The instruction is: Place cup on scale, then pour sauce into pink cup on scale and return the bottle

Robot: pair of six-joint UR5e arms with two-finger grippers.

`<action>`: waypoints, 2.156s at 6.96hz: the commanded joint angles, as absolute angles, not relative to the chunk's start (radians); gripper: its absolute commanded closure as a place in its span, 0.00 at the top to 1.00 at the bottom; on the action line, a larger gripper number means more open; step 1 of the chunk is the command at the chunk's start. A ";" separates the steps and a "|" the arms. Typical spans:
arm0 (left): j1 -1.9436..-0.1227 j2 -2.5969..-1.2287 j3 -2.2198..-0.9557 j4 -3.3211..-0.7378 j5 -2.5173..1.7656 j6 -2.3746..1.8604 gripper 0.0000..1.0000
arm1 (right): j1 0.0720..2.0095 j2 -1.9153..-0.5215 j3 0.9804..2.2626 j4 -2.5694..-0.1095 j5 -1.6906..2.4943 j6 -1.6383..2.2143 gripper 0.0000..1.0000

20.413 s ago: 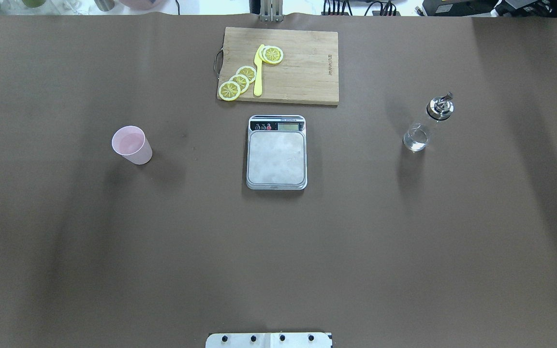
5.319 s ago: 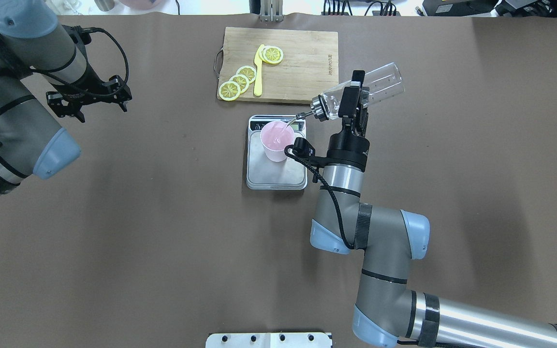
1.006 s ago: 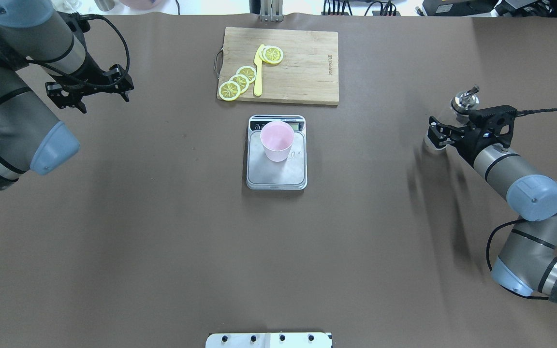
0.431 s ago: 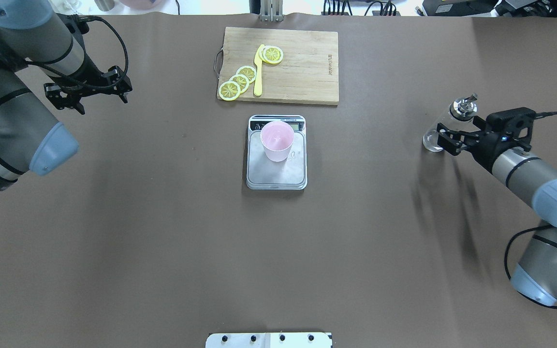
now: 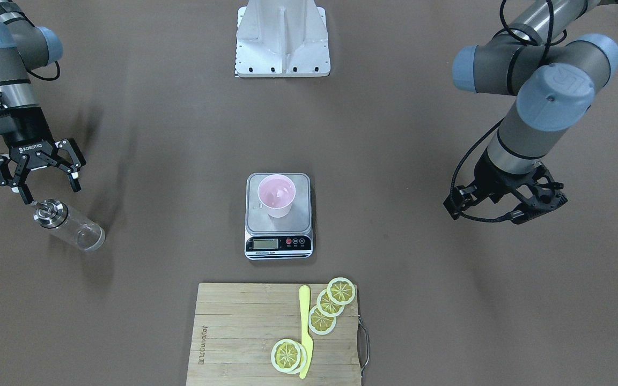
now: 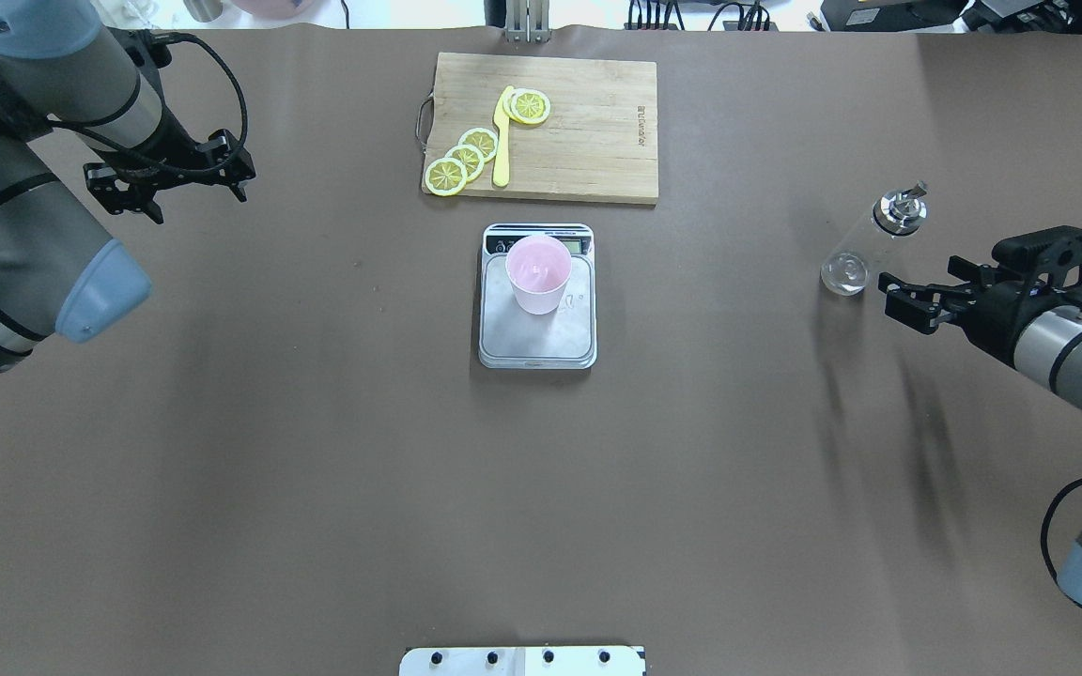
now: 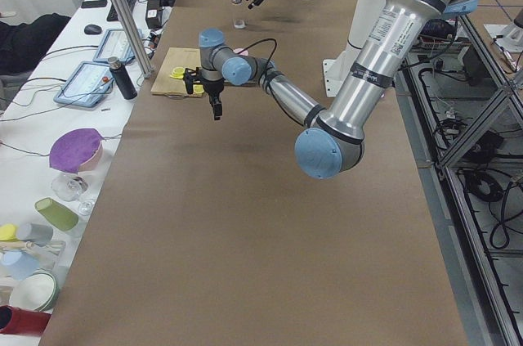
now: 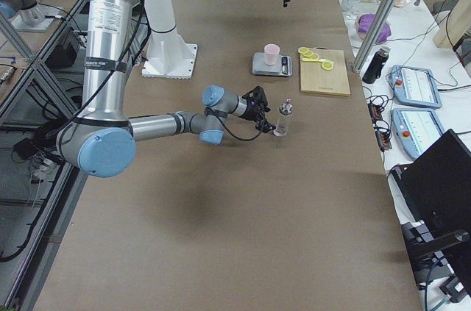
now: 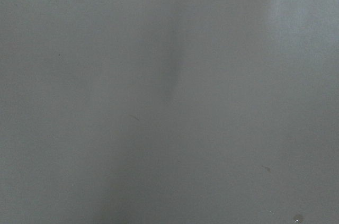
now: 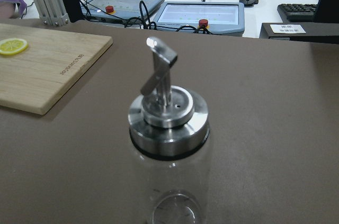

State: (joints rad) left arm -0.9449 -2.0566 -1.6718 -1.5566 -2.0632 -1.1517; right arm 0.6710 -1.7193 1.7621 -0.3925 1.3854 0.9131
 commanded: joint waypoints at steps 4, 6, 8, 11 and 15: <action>-1.049 -2.059 -1.671 -1.546 -2.069 -0.975 0.99 | 1.351 -1.612 1.881 -1.145 2.274 0.420 1.00; -1.208 -2.051 -1.670 -1.409 -2.078 -0.593 0.99 | 1.420 -1.519 1.824 -1.518 2.284 0.105 1.00; -1.431 -1.934 -1.631 -1.342 -2.155 -0.193 0.99 | 1.536 -1.529 1.685 -1.581 2.418 0.006 1.00; -1.549 -1.736 -1.546 -1.563 -2.235 -0.133 0.99 | 1.578 -1.542 1.614 -1.610 2.464 -0.008 1.00; -1.588 -1.684 -1.528 -1.597 -2.328 -0.133 0.99 | 1.595 -1.546 1.614 -1.647 2.459 -0.009 1.00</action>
